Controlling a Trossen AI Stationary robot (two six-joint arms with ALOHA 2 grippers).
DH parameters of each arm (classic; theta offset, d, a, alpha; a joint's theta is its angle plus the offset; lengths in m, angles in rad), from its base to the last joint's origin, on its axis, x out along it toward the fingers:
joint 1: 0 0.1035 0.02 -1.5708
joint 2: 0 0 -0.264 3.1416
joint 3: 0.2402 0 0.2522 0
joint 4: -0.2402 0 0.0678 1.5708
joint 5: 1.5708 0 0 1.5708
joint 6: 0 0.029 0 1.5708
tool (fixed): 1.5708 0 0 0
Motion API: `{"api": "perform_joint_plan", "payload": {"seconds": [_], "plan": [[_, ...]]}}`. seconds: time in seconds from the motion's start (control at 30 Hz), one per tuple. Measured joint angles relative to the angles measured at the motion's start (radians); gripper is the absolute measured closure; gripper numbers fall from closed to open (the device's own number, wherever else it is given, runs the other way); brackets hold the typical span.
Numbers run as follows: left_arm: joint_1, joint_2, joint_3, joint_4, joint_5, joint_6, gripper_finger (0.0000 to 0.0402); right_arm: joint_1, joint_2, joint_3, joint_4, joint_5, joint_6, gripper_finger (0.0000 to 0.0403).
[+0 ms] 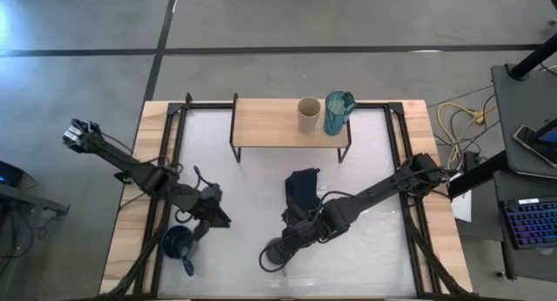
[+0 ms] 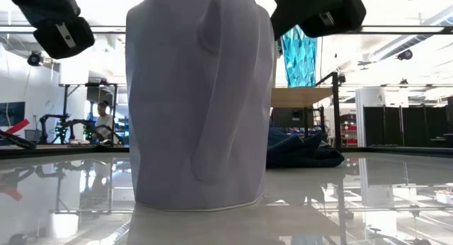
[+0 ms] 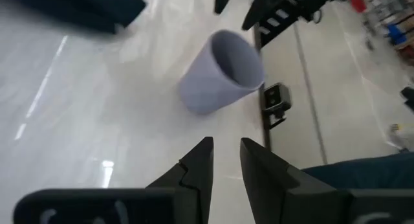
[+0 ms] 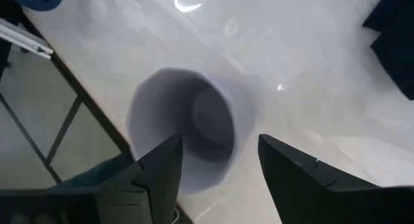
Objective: Stack small to large cups/mugs on shelf
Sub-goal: Put the gray mug on the shelf
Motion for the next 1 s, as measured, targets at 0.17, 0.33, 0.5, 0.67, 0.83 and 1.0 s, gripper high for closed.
{"api": "perform_joint_plan", "payload": {"seconds": [0.17, 0.33, 0.5, 0.67, 0.83, 1.0], "plan": [[0.000, -0.045, -0.001, -0.047, -0.019, 0.019, 0.0338, 0.001, 0.000, -0.025, 0.009, 0.025, -0.049, 0.0207], [0.001, -0.056, -0.001, -0.043, -0.020, 0.020, 0.0338, 0.002, 0.000, -0.084, 0.113, 0.015, -0.061, 0.0207], [0.001, -0.053, -0.001, -0.044, -0.021, 0.022, 0.0338, 0.003, 0.000, -0.115, 0.161, 0.018, -0.065, 0.0207], [0.001, -0.053, -0.001, -0.044, -0.022, 0.021, 0.0338, 0.006, 0.000, -0.154, 0.160, 0.018, -0.080, 0.0207], [0.001, -0.053, 0.001, -0.043, -0.038, 0.018, 0.0338, 0.008, 0.000, -0.180, 0.164, 0.018, -0.094, 0.0207], [0.001, -0.052, 0.001, -0.043, -0.062, 0.017, 0.0338, 0.007, 0.000, -0.197, 0.160, 0.018, -0.107, 0.0216]]}}
